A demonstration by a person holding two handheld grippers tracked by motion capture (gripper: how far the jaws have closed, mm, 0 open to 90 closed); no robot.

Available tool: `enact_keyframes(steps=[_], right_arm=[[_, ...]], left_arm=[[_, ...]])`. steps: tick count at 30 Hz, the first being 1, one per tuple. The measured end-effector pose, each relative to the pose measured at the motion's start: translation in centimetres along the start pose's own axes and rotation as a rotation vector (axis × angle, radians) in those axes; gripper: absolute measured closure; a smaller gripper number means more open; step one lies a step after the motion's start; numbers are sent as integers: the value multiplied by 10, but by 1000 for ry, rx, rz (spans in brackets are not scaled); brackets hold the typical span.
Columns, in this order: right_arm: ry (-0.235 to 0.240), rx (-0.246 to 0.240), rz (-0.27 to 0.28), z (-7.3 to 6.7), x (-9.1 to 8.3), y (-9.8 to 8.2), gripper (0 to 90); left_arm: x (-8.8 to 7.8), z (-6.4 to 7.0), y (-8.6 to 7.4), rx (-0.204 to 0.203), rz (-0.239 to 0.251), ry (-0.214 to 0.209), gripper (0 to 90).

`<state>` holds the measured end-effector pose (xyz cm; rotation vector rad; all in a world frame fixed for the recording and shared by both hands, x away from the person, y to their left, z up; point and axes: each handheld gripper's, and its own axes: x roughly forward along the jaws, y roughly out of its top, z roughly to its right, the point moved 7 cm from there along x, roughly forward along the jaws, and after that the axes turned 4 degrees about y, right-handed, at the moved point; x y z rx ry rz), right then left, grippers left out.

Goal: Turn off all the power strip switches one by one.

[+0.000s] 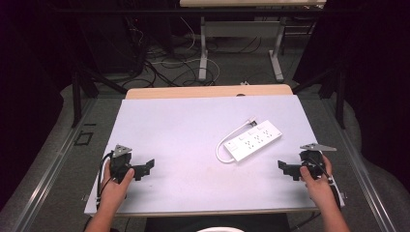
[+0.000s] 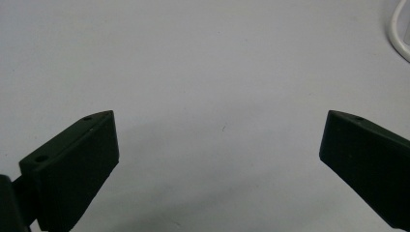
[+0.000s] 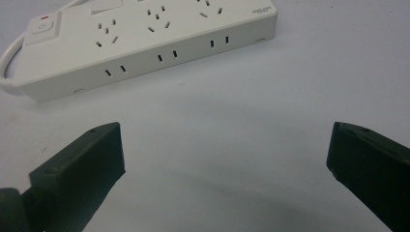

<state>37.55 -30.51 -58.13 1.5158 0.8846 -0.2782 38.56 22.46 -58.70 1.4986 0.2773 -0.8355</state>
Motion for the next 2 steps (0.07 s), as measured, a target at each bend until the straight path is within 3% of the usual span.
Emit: enact_keyframes(steps=[2], right_arm=[[-1,-15,6,0,0,1,0]], left_arm=[[1,0,1,-6,16,5,3]])
